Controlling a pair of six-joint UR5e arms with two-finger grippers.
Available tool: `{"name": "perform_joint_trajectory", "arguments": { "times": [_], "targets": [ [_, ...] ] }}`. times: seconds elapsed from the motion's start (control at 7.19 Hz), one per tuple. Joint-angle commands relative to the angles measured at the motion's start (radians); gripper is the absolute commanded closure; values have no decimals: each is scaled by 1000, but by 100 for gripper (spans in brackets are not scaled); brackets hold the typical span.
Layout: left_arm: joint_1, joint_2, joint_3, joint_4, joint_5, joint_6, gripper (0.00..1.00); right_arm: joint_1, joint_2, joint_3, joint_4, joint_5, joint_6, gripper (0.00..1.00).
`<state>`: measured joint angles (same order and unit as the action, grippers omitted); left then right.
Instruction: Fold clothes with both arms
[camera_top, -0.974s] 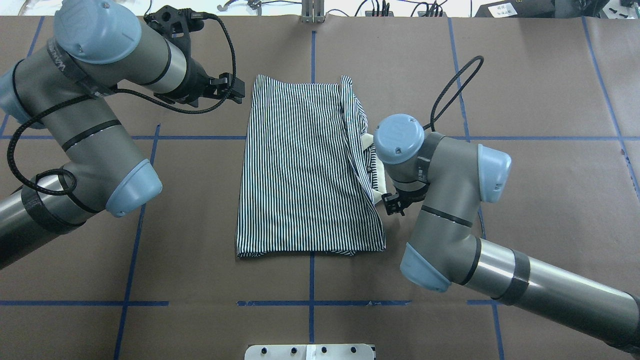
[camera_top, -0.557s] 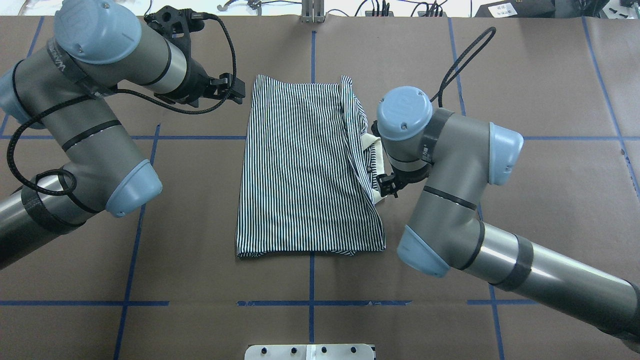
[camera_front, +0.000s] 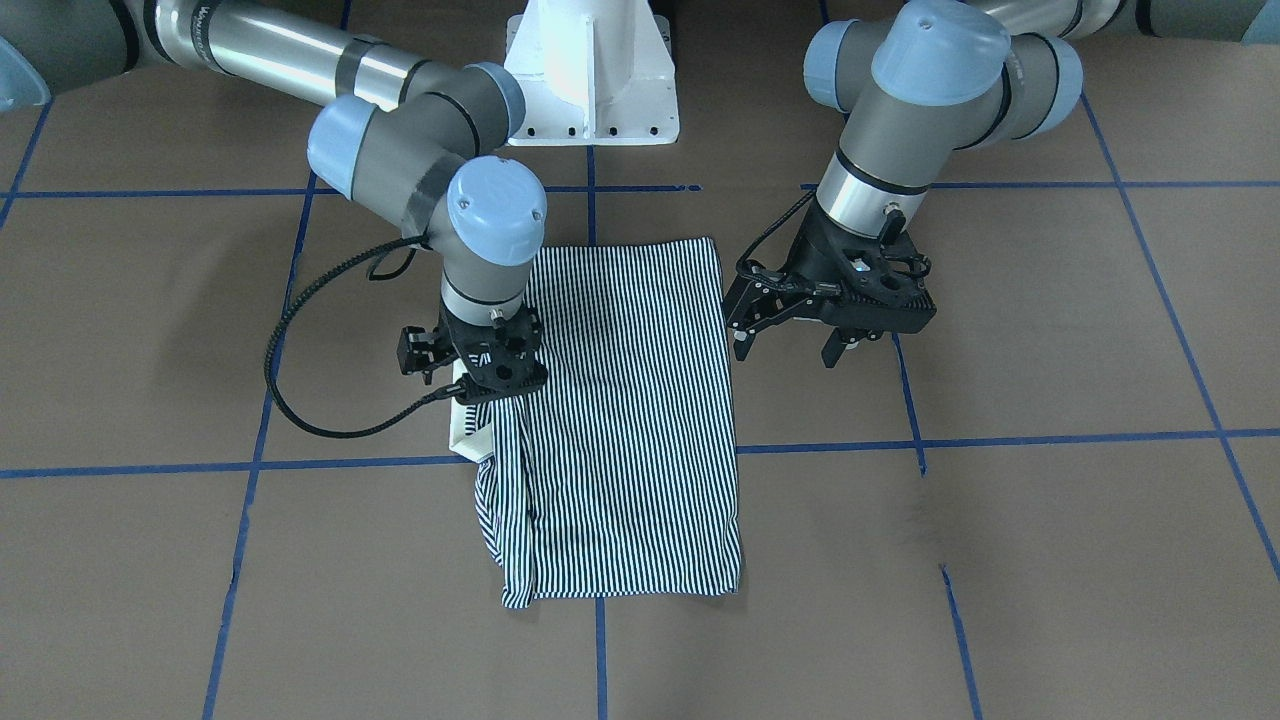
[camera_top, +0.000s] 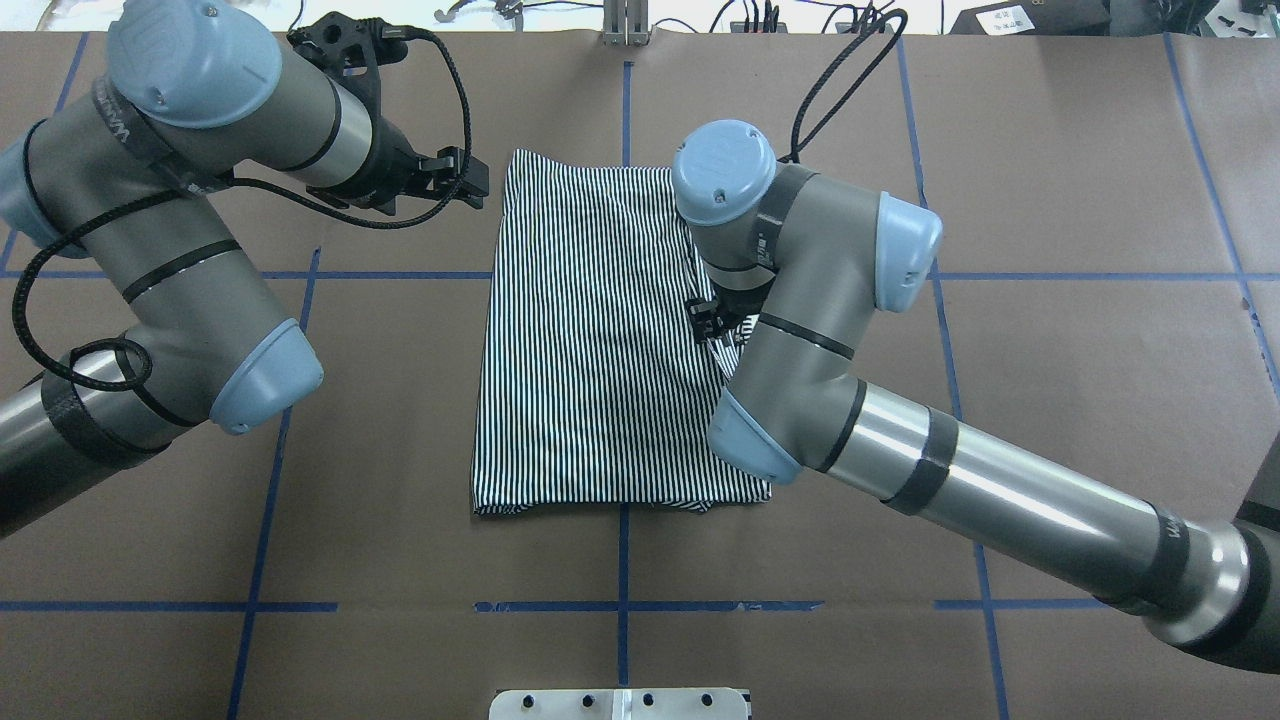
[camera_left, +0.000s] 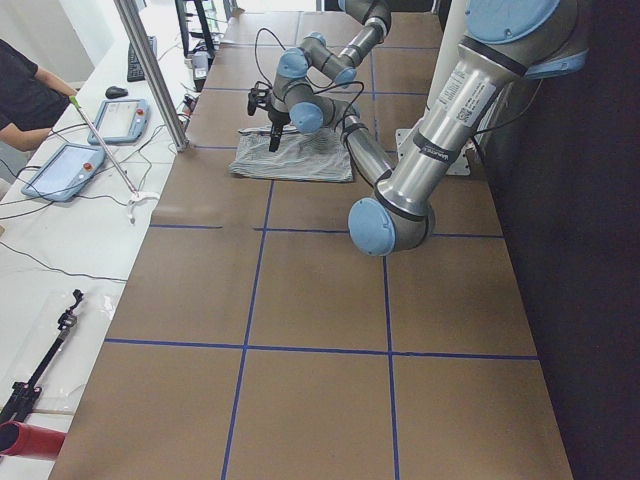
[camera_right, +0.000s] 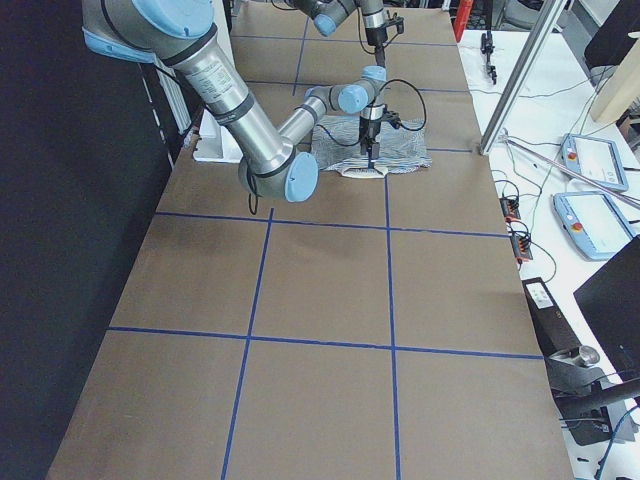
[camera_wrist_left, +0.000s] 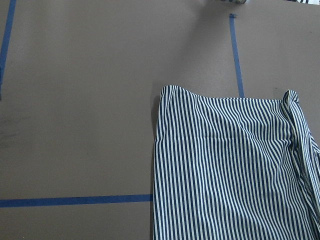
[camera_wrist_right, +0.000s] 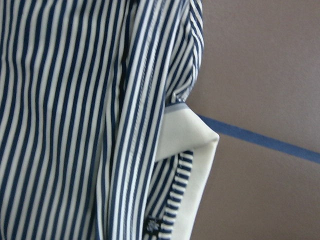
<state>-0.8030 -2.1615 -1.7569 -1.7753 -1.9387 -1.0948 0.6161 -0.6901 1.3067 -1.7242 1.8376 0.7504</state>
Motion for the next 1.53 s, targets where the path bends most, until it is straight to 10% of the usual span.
{"name": "perform_joint_trajectory", "arguments": {
  "times": [0.0, 1.39],
  "targets": [
    [-2, 3, 0, 0, -2, 1, 0, -10, 18, -49, 17, 3, 3, 0],
    [1, 0, 4, -6, -2, -5, 0, -7, 1, -32, -94, 11, -12, 0]
  ]
}}
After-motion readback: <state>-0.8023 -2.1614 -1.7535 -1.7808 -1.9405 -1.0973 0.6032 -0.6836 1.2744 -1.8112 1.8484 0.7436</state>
